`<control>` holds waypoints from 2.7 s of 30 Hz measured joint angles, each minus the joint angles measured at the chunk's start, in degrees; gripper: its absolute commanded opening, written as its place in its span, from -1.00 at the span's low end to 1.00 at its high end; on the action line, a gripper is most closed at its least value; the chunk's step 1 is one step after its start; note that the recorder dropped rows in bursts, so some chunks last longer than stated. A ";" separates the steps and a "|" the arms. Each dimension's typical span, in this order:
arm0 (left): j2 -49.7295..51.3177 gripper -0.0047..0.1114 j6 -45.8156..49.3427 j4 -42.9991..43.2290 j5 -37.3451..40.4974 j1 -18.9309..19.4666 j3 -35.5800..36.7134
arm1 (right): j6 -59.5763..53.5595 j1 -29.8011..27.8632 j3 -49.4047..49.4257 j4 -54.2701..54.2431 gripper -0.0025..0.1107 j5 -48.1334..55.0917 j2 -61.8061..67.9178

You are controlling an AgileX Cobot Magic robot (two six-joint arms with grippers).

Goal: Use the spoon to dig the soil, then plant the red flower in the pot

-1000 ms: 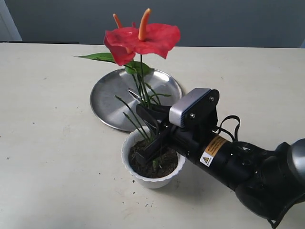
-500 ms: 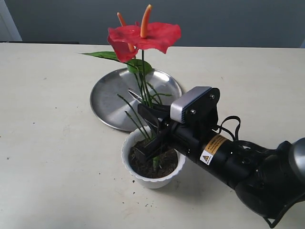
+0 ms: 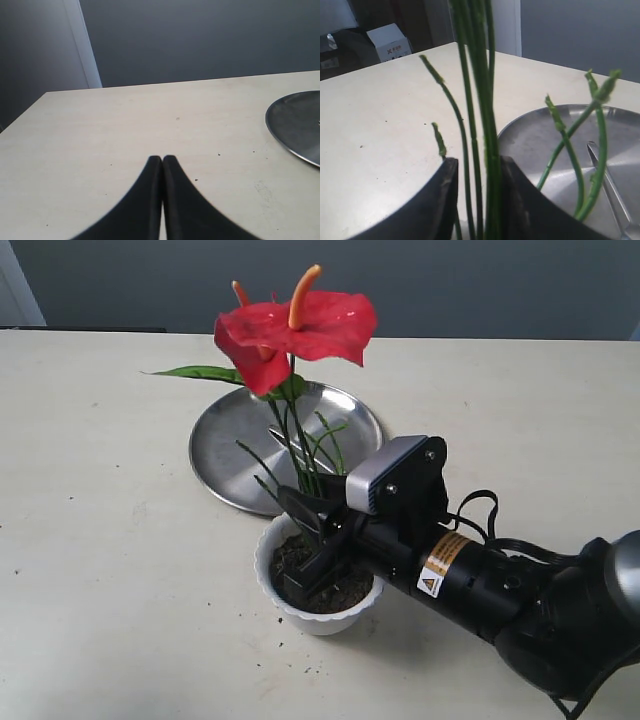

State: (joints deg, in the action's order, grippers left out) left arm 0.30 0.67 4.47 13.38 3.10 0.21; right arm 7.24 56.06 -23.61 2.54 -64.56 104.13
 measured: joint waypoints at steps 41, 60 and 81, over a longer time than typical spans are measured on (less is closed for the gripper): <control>0.00 -0.91 0.00 0.00 0.00 0.00 0.00 | -0.11 0.00 0.00 1.86 -0.02 5.71 -2.89; 0.00 -0.91 0.00 0.00 0.00 0.00 0.00 | -5.19 0.00 0.00 -1.36 -0.02 8.33 -3.02; 0.00 -0.91 0.00 0.00 0.00 0.00 0.00 | -9.39 0.12 0.89 1.27 -0.97 10.39 -7.39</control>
State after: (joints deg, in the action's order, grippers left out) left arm 0.30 0.67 4.47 13.38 3.10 0.21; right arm -2.15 56.18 -22.72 3.81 -54.17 96.74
